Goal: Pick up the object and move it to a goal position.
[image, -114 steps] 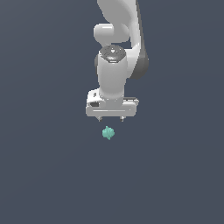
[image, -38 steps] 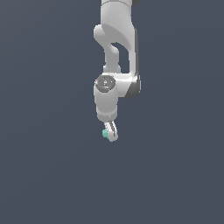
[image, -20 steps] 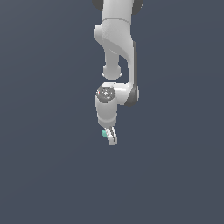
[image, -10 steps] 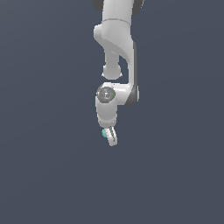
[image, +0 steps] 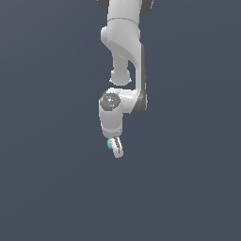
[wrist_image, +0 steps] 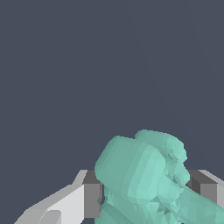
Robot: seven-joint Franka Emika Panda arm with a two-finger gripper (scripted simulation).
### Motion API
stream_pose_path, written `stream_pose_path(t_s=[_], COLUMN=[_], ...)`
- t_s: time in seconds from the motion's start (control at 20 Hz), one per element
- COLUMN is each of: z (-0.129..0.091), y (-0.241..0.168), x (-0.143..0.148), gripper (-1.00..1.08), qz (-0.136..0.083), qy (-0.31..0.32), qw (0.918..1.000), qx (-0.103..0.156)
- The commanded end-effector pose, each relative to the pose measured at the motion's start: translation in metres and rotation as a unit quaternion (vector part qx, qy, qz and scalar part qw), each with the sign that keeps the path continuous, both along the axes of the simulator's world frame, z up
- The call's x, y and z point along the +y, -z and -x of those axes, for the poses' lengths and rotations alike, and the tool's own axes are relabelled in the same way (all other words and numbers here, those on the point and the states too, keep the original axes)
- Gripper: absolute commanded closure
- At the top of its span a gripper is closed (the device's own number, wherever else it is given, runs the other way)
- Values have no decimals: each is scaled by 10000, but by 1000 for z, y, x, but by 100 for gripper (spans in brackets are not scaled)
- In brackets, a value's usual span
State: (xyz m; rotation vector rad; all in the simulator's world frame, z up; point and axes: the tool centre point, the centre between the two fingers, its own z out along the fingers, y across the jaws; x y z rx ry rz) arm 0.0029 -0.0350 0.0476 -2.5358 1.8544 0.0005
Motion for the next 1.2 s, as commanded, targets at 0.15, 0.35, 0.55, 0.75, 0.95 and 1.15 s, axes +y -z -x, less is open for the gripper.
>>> stream_pose_path(t_s=[0.15,0.35,0.55,0.75,0.95,1.15], z=[-15,-30,-44,-53,-58,-60], y=[-18,-35,-50,-59,-64,-66], x=[-29,-55,-78,-92,-100,-102], gripper=[108,108,108,108,108,108], qz=[3,5,5,5,3,3], qy=[6,5,5,5,4,4], qw=[10000,10000,10000,10000,10000,10000], qx=[-3,-2,-2,-2,-1,-1])
